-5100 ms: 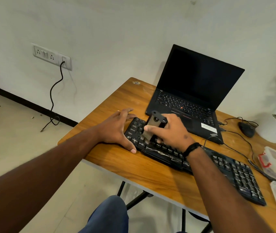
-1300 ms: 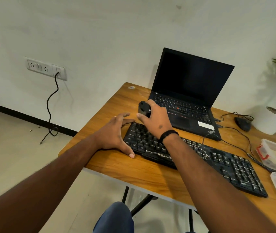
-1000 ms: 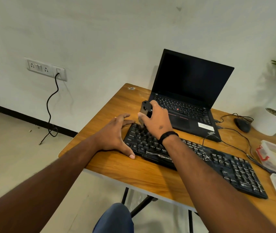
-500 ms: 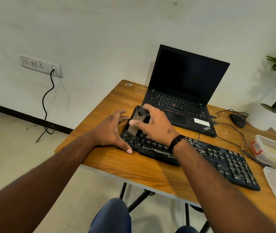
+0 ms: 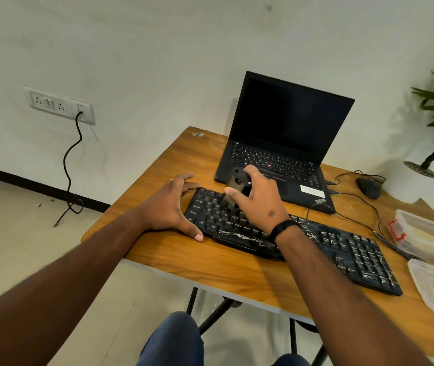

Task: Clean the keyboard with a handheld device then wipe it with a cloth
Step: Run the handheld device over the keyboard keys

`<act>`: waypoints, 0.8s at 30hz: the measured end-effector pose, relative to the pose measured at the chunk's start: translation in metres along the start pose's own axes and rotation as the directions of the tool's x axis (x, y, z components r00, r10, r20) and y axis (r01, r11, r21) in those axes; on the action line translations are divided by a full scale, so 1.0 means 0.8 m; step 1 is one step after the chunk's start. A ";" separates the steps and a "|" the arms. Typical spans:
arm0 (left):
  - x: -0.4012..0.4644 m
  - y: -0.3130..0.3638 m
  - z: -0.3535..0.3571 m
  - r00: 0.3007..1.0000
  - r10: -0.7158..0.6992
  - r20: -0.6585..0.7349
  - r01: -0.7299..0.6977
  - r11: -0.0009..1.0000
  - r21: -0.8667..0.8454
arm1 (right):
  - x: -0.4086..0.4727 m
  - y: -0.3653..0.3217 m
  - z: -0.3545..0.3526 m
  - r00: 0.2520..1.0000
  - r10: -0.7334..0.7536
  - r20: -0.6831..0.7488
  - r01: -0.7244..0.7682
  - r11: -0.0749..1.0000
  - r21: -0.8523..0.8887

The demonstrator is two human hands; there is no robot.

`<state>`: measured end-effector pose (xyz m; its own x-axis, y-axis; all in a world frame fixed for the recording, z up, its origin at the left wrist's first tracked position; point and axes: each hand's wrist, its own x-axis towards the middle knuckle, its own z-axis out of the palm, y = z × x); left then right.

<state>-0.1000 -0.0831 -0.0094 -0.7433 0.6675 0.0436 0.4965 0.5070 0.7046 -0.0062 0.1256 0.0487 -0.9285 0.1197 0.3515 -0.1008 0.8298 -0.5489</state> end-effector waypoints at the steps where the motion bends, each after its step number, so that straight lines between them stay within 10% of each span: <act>1: 0.000 0.001 0.000 1.000 -0.002 -0.002 0.002 1.000 0.003 | 0.003 0.005 -0.003 0.997 0.033 -0.066 -0.033 0.999 -0.001; 6: 0.004 0.009 0.010 1.000 -0.017 -0.002 0.017 0.997 0.077 | 0.011 0.025 -0.017 0.902 0.262 -0.344 -0.107 0.907 0.408; 11: 0.007 0.009 0.019 0.999 0.003 -0.041 0.001 0.996 0.087 | 0.009 0.018 0.008 0.998 0.061 0.019 -0.063 0.979 0.194; 15: 0.004 0.009 0.018 0.999 -0.006 -0.049 0.011 0.995 0.098 | 0.029 0.020 0.007 0.992 0.099 -0.080 -0.094 0.993 0.069; 24: 0.007 0.009 0.018 0.998 0.031 -0.054 -0.027 0.997 0.071 | 0.020 0.007 0.004 0.979 0.022 0.203 -0.074 0.965 0.250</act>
<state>-0.0943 -0.0680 -0.0142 -0.7507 0.6525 0.1038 0.5471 0.5258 0.6514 -0.0231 0.1303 0.0486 -0.9838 0.0248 0.1778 -0.1182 0.6558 -0.7456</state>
